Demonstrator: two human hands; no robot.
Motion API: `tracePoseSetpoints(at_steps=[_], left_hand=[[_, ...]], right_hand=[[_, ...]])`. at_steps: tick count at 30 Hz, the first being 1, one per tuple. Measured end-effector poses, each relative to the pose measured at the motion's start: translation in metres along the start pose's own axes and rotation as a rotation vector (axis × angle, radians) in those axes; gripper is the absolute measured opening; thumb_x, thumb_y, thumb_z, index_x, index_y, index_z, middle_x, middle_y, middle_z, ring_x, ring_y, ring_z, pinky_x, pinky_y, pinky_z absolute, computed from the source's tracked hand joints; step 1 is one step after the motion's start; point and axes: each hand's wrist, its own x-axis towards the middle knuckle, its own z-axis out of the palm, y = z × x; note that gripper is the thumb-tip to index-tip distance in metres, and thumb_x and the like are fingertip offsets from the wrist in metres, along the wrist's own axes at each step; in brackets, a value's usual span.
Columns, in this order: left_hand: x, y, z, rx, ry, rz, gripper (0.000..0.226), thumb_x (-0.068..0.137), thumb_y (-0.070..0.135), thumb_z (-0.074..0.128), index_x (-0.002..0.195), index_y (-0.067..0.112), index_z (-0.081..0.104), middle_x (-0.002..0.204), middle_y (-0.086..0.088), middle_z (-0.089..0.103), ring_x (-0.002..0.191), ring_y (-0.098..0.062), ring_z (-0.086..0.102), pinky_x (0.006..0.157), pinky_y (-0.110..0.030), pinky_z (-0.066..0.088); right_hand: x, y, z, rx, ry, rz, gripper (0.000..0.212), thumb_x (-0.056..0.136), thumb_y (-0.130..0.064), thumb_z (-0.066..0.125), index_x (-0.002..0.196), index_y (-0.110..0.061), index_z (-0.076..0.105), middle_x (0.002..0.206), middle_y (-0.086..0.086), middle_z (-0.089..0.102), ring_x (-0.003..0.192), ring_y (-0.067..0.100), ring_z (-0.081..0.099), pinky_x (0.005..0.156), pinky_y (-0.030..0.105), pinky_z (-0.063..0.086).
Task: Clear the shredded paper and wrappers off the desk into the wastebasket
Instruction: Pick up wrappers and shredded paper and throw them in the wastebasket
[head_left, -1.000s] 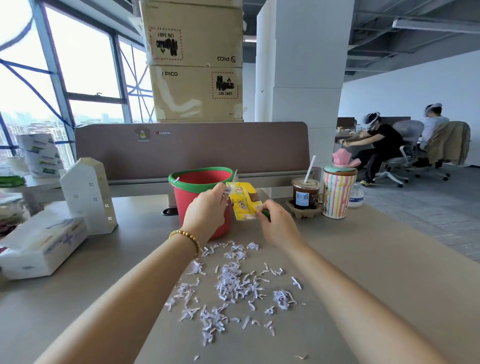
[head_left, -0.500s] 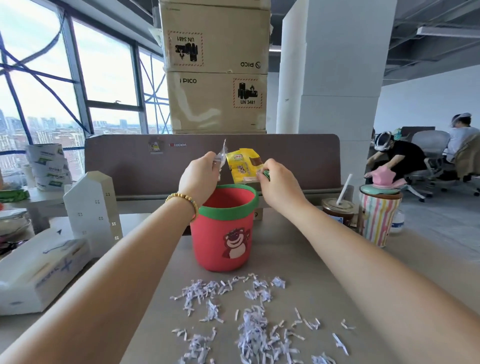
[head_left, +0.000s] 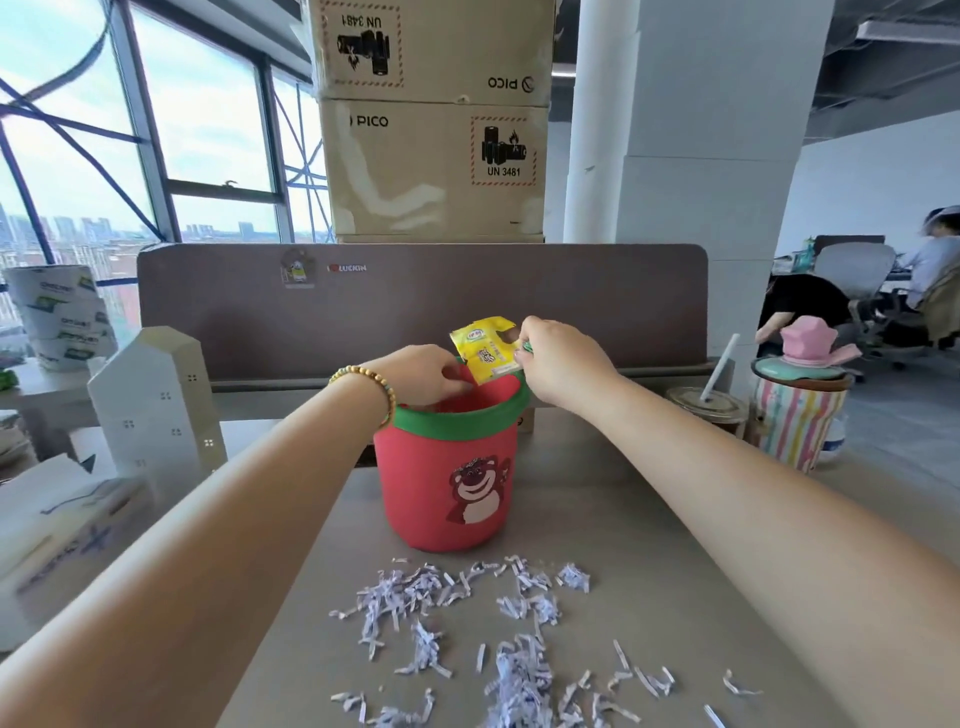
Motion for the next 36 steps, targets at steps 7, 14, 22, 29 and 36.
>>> tracePoseSetpoints(at_steps=[7, 14, 22, 29, 36], left_hand=[[0.004, -0.007, -0.011, -0.271, 0.242, -0.088, 0.034, 0.094, 0.016, 0.033, 0.112, 0.003, 0.059, 0.112, -0.012, 0.059, 0.099, -0.026, 0.052, 0.088, -0.032, 0.042], [-0.006, -0.015, -0.006, -0.238, 0.314, -0.122, 0.03, 0.092, 0.018, 0.038, 0.11, 0.008, 0.061, 0.118, -0.013, 0.062, 0.108, -0.03, 0.055, 0.082, -0.027, 0.039], [-0.027, -0.023, -0.007, -0.154, 0.309, -0.121, 0.03, 0.093, 0.015, 0.037, 0.104, 0.004, 0.063, 0.109, -0.017, 0.064, 0.096, -0.031, 0.057, 0.075, -0.031, 0.042], [-0.054, -0.018, -0.005, -0.206, 0.389, -0.11, 0.031, 0.092, 0.014, 0.036, 0.11, 0.011, 0.061, 0.116, -0.015, 0.058, 0.096, -0.027, 0.053, 0.077, -0.026, 0.038], [-0.111, 0.019, 0.009, -0.297, 0.432, -0.006, 0.031, 0.093, 0.012, 0.038, 0.116, 0.01, 0.06, 0.115, -0.014, 0.057, 0.103, -0.026, 0.054, 0.081, -0.023, 0.036]], right_hand=[[0.013, -0.01, -0.006, -0.103, -0.174, -0.026, 0.02, 0.093, -0.014, 0.047, 0.112, -0.012, 0.054, 0.115, 0.011, 0.06, 0.102, 0.031, 0.055, 0.074, 0.034, 0.038], [0.027, -0.04, 0.007, -0.099, -0.379, -0.119, 0.024, 0.09, -0.029, 0.051, 0.109, -0.016, 0.059, 0.116, 0.007, 0.062, 0.101, 0.031, 0.058, 0.079, 0.035, 0.048], [0.027, -0.051, 0.029, -0.042, -0.468, -0.043, 0.057, 0.086, -0.062, 0.045, 0.122, -0.019, 0.048, 0.127, 0.006, 0.056, 0.121, 0.028, 0.048, 0.099, 0.042, 0.033], [0.002, -0.041, 0.024, 0.019, -0.125, -0.084, 0.043, 0.097, -0.045, 0.031, 0.12, -0.016, 0.054, 0.126, 0.008, 0.058, 0.124, 0.028, 0.046, 0.113, 0.047, 0.021], [-0.082, -0.031, 0.02, 0.178, 0.241, -0.118, 0.029, 0.096, -0.02, 0.04, 0.118, -0.012, 0.056, 0.124, 0.004, 0.059, 0.122, 0.023, 0.048, 0.107, 0.036, 0.03]])
